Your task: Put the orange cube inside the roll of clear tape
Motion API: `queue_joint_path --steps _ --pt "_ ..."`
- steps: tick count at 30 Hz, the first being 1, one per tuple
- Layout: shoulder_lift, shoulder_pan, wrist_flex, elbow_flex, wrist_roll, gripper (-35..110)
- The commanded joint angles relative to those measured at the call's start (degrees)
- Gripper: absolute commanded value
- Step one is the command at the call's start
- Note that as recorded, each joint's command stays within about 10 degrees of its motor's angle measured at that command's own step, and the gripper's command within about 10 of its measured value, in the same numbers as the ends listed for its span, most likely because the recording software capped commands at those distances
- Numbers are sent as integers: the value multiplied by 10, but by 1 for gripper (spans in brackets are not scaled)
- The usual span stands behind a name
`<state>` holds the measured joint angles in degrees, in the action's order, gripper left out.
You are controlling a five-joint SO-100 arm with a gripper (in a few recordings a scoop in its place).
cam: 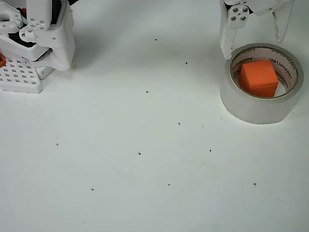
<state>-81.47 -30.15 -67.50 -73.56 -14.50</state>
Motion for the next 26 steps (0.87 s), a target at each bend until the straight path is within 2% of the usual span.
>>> queue_joint_path --steps 1,26 --pt "-20 -2 -14 83 -15 43" --pt "-15 5 -28 97 -25 43"
